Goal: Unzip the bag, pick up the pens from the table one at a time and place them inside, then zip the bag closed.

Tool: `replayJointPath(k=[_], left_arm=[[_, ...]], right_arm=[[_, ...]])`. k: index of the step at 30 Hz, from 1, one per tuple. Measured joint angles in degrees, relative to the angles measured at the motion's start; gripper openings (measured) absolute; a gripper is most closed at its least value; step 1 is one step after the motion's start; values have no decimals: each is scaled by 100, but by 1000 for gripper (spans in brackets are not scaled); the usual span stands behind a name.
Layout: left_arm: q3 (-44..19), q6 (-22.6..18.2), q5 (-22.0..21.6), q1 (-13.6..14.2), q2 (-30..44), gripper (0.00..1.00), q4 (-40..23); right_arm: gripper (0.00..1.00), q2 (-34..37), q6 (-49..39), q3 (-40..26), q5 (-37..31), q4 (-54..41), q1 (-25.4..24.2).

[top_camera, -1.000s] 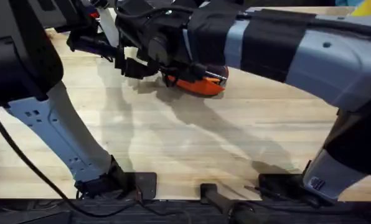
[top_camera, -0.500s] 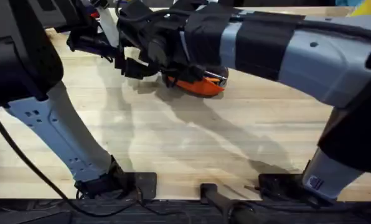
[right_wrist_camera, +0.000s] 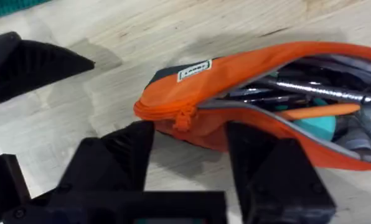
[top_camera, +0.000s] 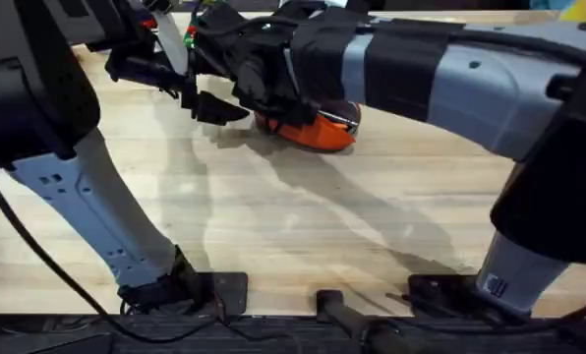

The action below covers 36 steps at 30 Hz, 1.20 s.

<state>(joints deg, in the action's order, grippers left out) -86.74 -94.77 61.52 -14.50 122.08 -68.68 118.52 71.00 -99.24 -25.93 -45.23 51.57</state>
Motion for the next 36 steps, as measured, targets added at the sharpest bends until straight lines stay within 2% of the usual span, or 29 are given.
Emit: replayJointPath(k=[5, 20, 28, 36], left_arm=[[0, -1, 1, 0, 0, 993, -3], [0, 1, 1, 0, 0, 993, -10], [0, 1, 1, 0, 0, 993, -10], [0, 1, 1, 0, 0, 993, -10]], right_arm=[[509, 0, 0, 0, 0, -4, 0], [268, 2, -7, 0, 0, -2, 0], [48, 1, -10, 0, 0, 8, 0], [34, 0, -28, 0, 0, 17, 0]])
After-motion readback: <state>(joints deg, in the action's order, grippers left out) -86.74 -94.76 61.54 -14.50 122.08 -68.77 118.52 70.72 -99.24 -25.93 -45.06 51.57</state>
